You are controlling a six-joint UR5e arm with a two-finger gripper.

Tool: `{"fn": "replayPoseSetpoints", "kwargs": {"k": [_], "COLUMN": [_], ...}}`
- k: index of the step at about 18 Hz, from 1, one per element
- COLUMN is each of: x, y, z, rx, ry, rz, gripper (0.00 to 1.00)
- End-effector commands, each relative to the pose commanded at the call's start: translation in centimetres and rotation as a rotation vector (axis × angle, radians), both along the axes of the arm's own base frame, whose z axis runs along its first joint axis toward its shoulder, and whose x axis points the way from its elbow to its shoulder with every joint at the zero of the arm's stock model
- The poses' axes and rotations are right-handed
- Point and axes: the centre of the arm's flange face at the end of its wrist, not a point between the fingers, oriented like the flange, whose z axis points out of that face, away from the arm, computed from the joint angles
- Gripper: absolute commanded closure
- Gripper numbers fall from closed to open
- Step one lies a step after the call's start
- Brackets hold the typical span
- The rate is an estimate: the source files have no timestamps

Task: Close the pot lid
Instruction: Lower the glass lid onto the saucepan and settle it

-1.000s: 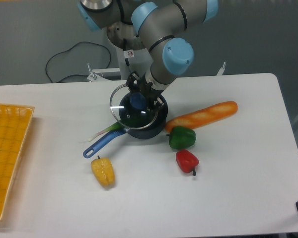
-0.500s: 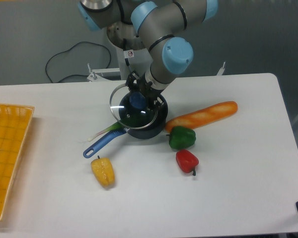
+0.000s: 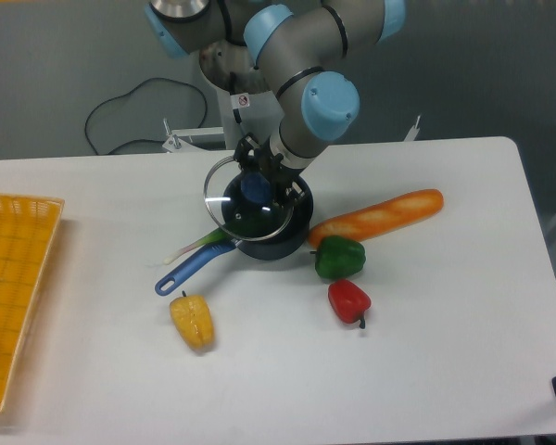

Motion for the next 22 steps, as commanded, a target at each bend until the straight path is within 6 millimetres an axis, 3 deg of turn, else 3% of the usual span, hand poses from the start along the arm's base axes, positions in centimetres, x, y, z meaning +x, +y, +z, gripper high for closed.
{"fn": "replayPoseSetpoints", "kwargs": {"k": [20, 22], "x": [-0.48, -0.6], "y": [-0.4, -0.39], "z": [-0.46, -0.53], "rx": [-0.024, -0.023], "ry": [0.026, 0.024], "rz": [-0.09, -0.09], "gripper": [0.32, 0.27]}}
